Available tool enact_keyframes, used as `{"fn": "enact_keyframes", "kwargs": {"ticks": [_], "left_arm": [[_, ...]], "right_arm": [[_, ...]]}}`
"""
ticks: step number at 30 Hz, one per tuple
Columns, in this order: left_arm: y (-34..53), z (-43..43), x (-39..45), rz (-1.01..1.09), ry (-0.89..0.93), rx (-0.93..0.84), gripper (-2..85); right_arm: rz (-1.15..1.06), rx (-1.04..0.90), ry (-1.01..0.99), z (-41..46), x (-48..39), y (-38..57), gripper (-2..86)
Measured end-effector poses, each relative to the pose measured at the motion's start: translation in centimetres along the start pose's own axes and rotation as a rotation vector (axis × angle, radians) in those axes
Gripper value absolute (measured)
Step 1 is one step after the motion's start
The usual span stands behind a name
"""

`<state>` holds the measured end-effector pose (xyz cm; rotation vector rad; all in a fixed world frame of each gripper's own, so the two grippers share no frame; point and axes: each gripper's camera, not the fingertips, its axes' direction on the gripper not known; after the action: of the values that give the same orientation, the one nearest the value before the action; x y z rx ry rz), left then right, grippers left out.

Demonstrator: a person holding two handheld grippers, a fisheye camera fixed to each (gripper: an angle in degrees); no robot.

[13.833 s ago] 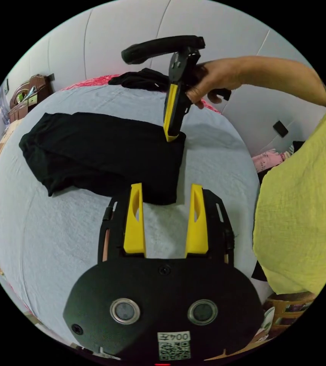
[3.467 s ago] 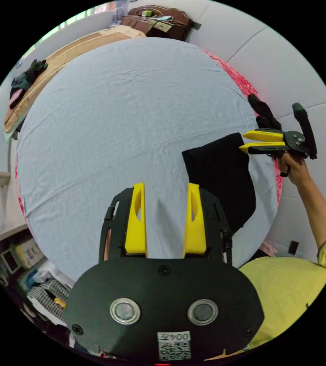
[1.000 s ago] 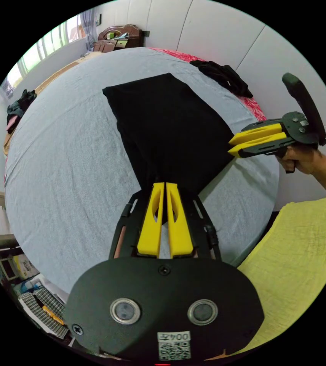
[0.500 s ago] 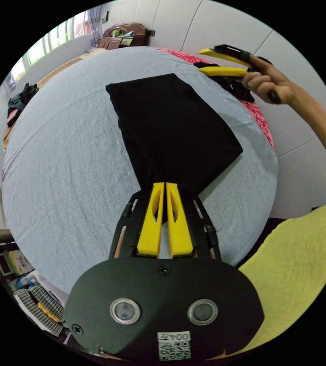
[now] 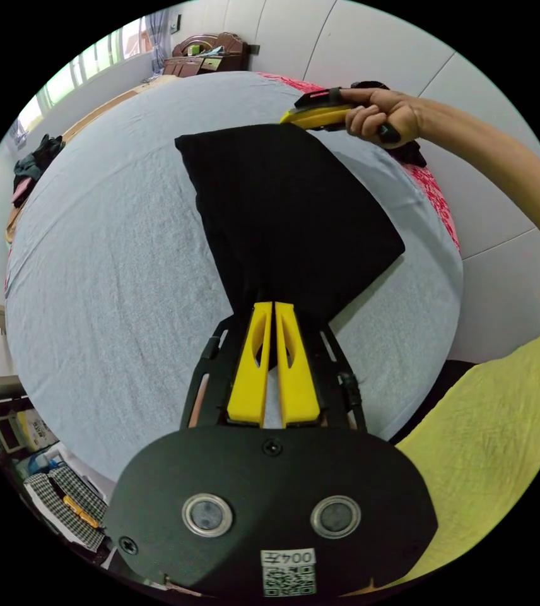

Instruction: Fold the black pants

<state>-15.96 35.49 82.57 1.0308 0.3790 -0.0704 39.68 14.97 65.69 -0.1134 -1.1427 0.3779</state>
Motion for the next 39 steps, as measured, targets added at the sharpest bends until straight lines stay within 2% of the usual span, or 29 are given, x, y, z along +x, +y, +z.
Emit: {"fn": "enact_keyframes", "kwargs": {"ticks": [3,6,9,11,14,18,20,24,33,39], "left_arm": [[-0.9,-0.7,-1.5,-0.005,0.001,0.003,0.7],[-1.9,-1.4,-3.4,-0.009,0.009,0.003,0.9],[-3.0,-2.3,-6.0,-0.052,0.065,0.002,1.1],[-3.7,-2.8,-8.1,-0.093,0.133,-0.01,1.6],[-4.9,-4.8,-12.3,-0.192,0.282,0.021,2.7],[-7.6,-7.9,-19.8,-0.369,0.493,0.172,5.7],[-9.2,-8.4,-23.4,-0.452,0.578,0.214,6.5],[-12.9,-7.9,-30.2,-0.618,0.83,0.264,7.6],[-18.4,-5.4,-37.1,-0.748,1.007,0.155,9.1],[-21.1,-4.4,-38.4,-0.748,1.057,0.076,7.1]], "right_arm": [[0.029,0.102,0.066,0.3,0.0,0.0,0.9],[-0.102,0.154,0.112,-0.5,-2.4,1.9,1.9],[-0.329,0.068,0.194,0.6,-5.9,6.2,4.5],[-0.456,-0.06,0.298,3.9,-7.5,11.0,6.2],[-0.54,-0.128,0.421,8.4,-8.1,16.5,9.5],[-0.579,-0.235,0.56,13.8,-8.9,20.0,11.4],[-0.594,-0.257,0.667,16.9,-9.8,20.9,16.5],[-0.617,-0.318,0.817,21.5,-10.8,21.1,18.6],[-0.52,-0.361,0.935,27.1,-13.3,20.1,15.2],[-0.509,-0.421,1.015,30.2,-15.0,19.9,14.4]]}}
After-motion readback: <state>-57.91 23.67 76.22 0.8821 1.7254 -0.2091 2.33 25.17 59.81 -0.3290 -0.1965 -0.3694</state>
